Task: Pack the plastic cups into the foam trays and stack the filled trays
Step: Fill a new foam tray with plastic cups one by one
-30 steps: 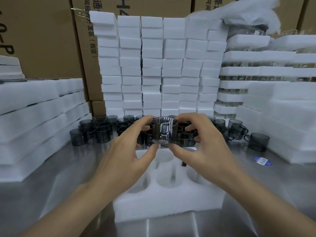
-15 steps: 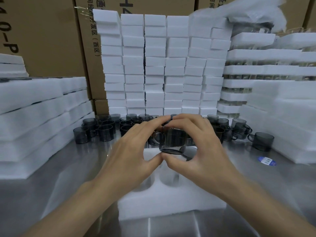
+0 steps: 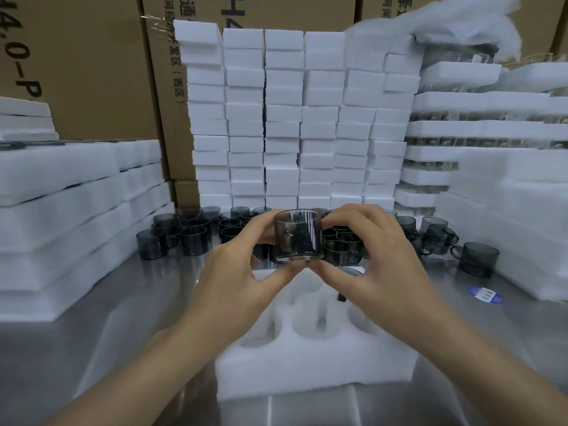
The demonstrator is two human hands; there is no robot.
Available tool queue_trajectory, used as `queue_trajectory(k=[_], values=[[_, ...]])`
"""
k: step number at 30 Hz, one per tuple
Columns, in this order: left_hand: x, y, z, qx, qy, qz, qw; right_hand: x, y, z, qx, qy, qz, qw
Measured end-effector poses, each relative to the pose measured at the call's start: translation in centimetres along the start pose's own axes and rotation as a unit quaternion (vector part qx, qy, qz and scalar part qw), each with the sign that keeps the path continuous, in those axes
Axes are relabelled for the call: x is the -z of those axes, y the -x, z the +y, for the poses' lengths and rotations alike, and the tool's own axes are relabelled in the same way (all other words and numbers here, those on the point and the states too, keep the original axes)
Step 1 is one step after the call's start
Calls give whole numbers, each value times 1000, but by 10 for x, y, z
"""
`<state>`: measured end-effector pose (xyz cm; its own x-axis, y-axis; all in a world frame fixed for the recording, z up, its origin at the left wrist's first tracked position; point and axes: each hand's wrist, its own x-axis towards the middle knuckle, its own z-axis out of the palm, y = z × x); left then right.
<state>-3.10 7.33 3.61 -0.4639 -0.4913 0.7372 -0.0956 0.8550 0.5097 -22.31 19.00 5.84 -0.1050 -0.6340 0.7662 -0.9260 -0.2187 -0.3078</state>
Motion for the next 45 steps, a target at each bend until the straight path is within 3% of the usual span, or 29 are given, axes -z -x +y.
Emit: queue_trajectory(k=[11, 19, 25, 33, 41, 45], values=[[-2, 1, -7, 20, -5, -39, 999, 2, 2, -5, -5, -47, -18, 999], [2, 1, 2, -86, -92, -56, 990, 1, 5, -12, 33, -68, -19, 997], [4, 1, 3, -84, -71, -37, 993, 2, 5, -14, 34, -75, -30, 996], [0, 1, 2, -35, -6, 6, 999, 7, 3, -14, -44, -146, 5, 988], [2, 2, 4, -49, -29, -11, 998, 9, -1, -15, -133, -244, -79, 957], [1, 2, 3, -46, -37, -29, 998, 9, -4, -11, -149, -270, -70, 949]])
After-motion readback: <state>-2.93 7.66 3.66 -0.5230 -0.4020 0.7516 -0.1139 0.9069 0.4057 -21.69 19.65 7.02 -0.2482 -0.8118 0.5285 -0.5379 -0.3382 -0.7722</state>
